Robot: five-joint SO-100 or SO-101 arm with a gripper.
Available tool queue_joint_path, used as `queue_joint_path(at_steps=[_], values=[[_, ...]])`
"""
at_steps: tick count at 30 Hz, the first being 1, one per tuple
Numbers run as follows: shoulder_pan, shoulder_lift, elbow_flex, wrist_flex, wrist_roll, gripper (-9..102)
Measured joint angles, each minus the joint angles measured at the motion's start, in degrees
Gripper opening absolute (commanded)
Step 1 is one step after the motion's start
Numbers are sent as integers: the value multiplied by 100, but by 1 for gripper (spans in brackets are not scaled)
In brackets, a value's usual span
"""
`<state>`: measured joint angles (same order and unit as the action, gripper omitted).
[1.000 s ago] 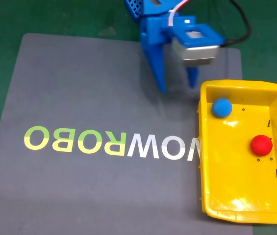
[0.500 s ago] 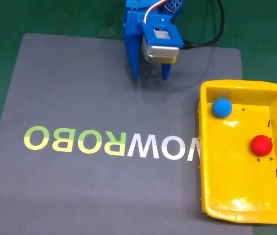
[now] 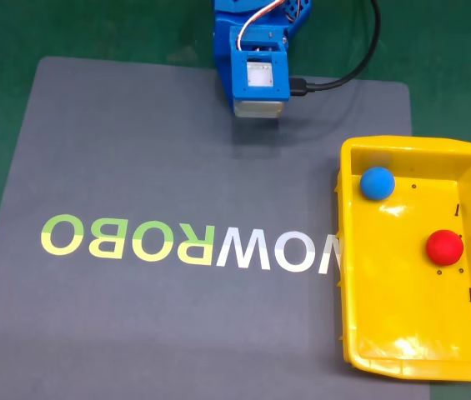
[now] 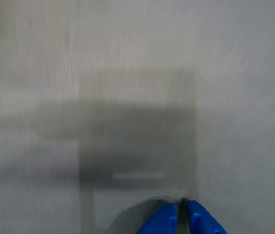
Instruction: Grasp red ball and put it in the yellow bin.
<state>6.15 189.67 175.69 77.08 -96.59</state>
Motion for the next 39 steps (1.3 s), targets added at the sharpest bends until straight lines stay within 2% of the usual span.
queue_joint_path(at_steps=[39], values=[[9, 9, 0, 97, -53, 0]])
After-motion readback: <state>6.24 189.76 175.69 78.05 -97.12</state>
